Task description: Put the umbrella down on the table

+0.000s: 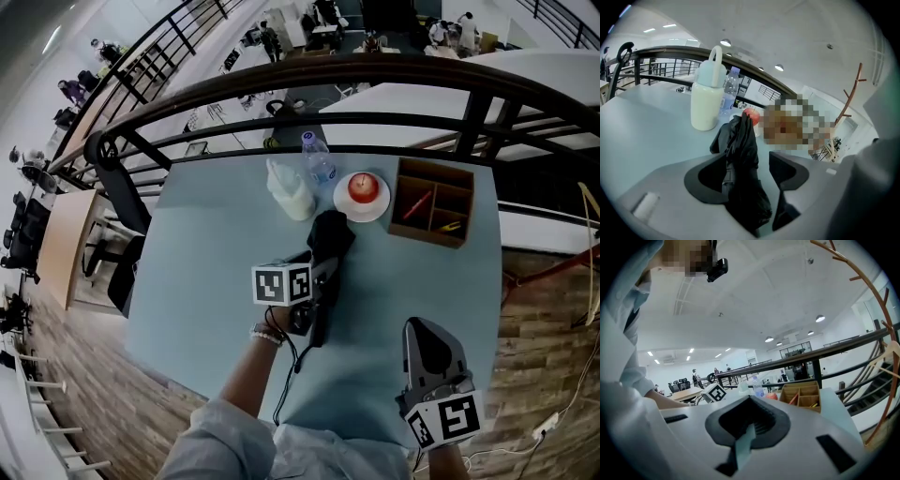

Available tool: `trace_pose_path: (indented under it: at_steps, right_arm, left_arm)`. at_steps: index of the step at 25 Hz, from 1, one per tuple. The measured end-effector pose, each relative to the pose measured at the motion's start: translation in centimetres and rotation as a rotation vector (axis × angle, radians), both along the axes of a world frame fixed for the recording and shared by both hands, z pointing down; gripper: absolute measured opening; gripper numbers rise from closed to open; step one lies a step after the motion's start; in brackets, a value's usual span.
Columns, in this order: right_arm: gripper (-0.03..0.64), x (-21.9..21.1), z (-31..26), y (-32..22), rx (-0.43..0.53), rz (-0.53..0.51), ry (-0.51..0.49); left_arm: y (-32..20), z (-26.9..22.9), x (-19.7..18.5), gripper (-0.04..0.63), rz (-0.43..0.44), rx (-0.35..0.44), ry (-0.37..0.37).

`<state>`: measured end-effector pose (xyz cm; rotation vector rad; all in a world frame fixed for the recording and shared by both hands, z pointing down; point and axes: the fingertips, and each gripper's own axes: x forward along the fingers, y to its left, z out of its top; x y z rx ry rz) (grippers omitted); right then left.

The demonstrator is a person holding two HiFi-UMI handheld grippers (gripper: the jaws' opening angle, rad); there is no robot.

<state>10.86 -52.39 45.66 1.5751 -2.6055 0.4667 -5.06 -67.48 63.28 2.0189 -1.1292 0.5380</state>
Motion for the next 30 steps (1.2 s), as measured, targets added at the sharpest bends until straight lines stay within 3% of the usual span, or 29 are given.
trace_pose_path:
  at_steps: [2,7,8,18,30]
  right_arm:
    - [-0.005,-0.2,-0.3,0.2,0.008,-0.006,-0.001]
    - [-0.005,-0.8,-0.7,1.0,0.018,-0.012,0.006]
    - [-0.005,-0.9,-0.8,1.3,0.019,-0.011,0.006]
    - [-0.005,-2.0,-3.1,4.4,0.065,0.043,0.024]
    - [-0.005,-9.0,-7.3,11.2,0.143,0.035,0.064]
  left_arm:
    - [0.6,-1.2,0.0,0.254,0.017,0.039,-0.004]
    - [1.8,-4.9,0.2,0.02,0.021,0.179,-0.007]
    - [2.1,-5.6,0.4,0.005,0.021,0.198,0.003]
    - [7.3,-13.4,2.1,0.005,0.082,0.283,0.18]
    - [18.7,-23.0,-2.6,0.005,0.157,0.45,0.262]
